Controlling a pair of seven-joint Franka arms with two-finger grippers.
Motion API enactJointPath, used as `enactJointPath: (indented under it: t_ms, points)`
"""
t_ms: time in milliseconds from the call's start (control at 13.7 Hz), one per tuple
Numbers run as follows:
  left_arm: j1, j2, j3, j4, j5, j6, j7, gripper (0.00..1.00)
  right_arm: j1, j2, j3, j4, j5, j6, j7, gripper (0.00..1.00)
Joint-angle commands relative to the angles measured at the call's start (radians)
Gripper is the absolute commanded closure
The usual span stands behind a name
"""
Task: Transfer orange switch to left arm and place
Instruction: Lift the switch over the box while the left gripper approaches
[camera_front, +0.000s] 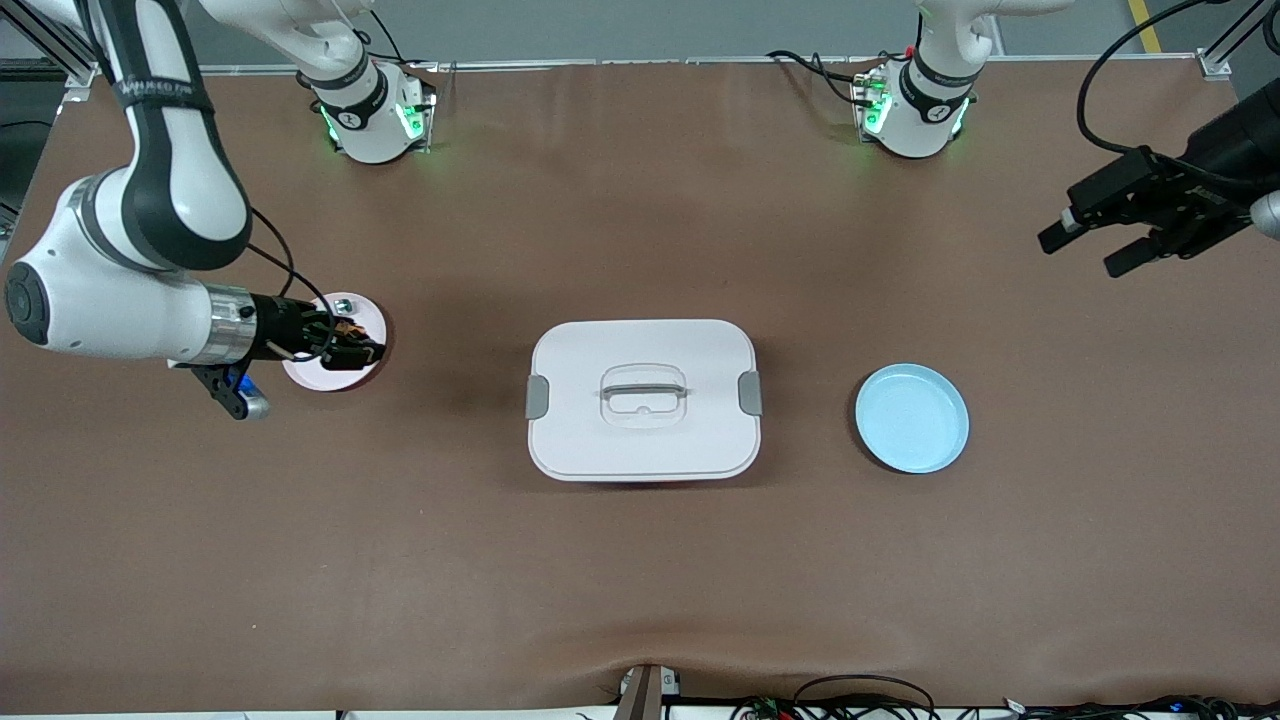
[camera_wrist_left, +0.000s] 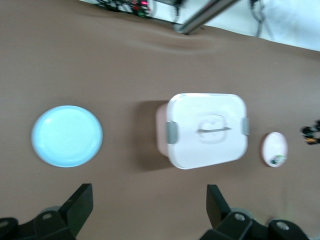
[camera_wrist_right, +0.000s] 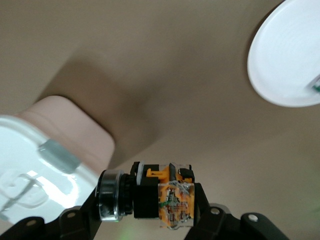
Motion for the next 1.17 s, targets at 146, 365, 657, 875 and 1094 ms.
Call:
enactJointPath:
  t_ms: [146,365,657,875,1094]
  points:
    - [-0.076,0.077,-0.011,0.009,-0.218,0.01,0.002,0.0,0.196,0.024,-0.007,0.189,0.015,0.0,0.457,1.0]
    - [-0.137,0.14,-0.014,0.006,-0.304,0.042,0.002,0.0,0.261,0.073,-0.007,0.324,0.021,-0.002,0.715,1.0]
    - [-0.234,0.188,-0.014,-0.014,-0.367,0.104,-0.02,0.0,0.359,0.133,-0.008,0.451,0.044,0.0,0.915,1.0]
    - [-0.283,0.251,-0.014,-0.014,-0.461,0.156,-0.024,0.0,0.4,0.214,-0.008,0.598,0.046,0.001,1.079,1.0]
    - [-0.344,0.303,-0.014,-0.009,-0.499,0.271,-0.012,0.0,0.442,0.28,-0.007,0.687,0.046,0.073,1.22,1.0]
